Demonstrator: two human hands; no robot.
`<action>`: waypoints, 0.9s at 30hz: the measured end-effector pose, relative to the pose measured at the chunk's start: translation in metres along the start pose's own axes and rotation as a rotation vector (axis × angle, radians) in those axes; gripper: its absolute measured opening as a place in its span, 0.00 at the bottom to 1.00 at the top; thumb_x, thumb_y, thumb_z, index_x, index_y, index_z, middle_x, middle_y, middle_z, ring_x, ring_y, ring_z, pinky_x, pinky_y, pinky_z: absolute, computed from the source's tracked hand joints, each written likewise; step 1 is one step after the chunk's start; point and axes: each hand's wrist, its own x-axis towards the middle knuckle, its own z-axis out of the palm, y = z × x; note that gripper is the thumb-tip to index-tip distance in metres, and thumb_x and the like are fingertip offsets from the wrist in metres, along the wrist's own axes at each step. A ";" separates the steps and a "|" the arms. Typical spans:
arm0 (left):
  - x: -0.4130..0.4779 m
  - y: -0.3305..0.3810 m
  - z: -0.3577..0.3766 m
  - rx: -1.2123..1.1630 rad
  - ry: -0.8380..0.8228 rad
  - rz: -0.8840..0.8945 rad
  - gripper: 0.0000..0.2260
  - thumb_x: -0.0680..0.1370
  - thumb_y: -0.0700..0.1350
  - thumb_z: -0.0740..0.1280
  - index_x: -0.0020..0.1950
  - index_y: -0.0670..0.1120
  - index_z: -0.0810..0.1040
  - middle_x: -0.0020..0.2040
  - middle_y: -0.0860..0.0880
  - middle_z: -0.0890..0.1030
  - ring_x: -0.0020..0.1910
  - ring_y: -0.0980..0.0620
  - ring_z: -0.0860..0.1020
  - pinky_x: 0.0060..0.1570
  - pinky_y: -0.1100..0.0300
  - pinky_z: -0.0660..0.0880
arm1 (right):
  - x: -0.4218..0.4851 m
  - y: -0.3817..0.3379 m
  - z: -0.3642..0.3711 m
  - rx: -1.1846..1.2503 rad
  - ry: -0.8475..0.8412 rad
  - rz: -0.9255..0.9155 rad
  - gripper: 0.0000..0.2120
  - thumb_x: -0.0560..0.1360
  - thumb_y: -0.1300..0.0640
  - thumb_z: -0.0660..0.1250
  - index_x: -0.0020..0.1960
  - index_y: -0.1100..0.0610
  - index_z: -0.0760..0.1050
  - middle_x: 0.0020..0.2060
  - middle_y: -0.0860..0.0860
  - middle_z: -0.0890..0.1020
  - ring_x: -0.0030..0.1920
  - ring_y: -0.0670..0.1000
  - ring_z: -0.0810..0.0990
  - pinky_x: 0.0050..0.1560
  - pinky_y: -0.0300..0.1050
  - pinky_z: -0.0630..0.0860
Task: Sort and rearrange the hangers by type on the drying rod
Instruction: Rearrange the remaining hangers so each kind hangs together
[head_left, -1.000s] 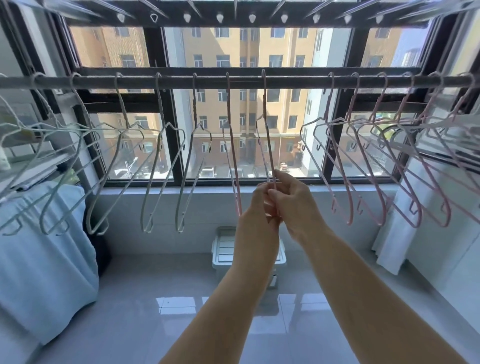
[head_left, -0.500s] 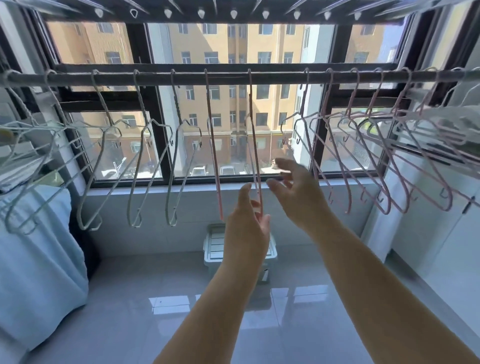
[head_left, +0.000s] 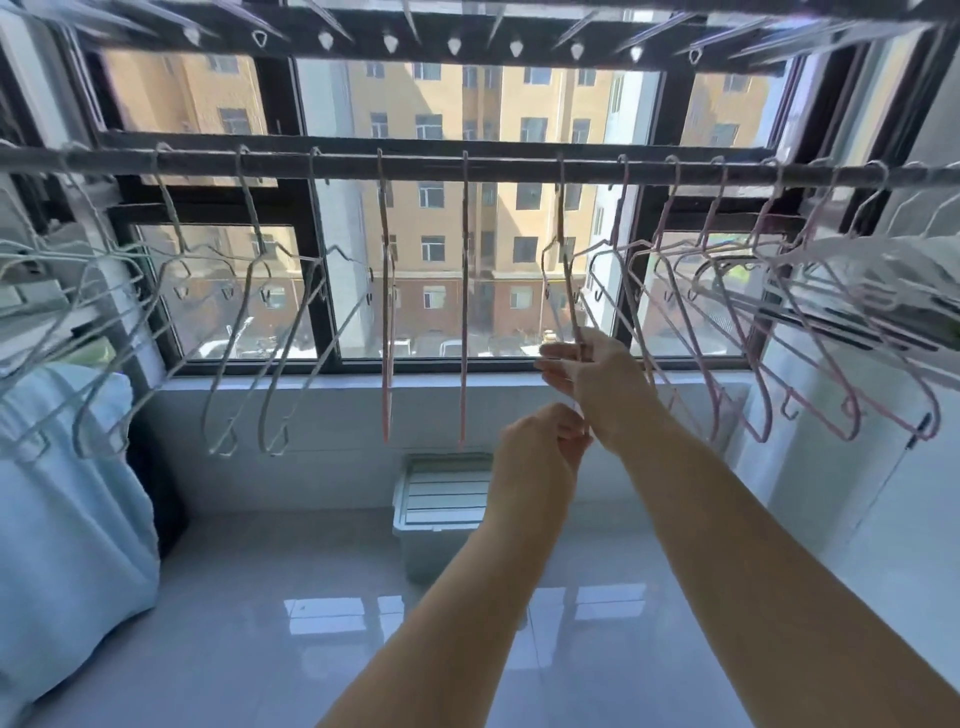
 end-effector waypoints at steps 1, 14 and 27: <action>-0.001 0.001 0.000 -0.007 0.014 0.009 0.05 0.75 0.41 0.67 0.46 0.43 0.81 0.43 0.46 0.85 0.43 0.51 0.82 0.47 0.61 0.76 | -0.001 0.000 0.003 0.041 -0.018 -0.006 0.18 0.75 0.73 0.58 0.64 0.65 0.67 0.46 0.52 0.79 0.52 0.53 0.80 0.56 0.43 0.76; -0.007 -0.006 -0.015 0.076 0.127 0.005 0.05 0.75 0.42 0.67 0.44 0.43 0.82 0.41 0.46 0.84 0.40 0.50 0.80 0.46 0.56 0.76 | -0.005 -0.004 0.024 0.228 -0.124 0.015 0.21 0.75 0.76 0.53 0.66 0.64 0.63 0.53 0.60 0.76 0.46 0.50 0.80 0.54 0.43 0.77; -0.014 -0.007 -0.017 0.152 0.162 -0.018 0.08 0.74 0.44 0.69 0.51 0.46 0.76 0.37 0.53 0.78 0.32 0.61 0.73 0.37 0.75 0.71 | -0.023 -0.006 -0.002 -0.446 -0.026 -0.220 0.22 0.77 0.58 0.62 0.69 0.59 0.63 0.60 0.53 0.73 0.60 0.52 0.72 0.61 0.45 0.69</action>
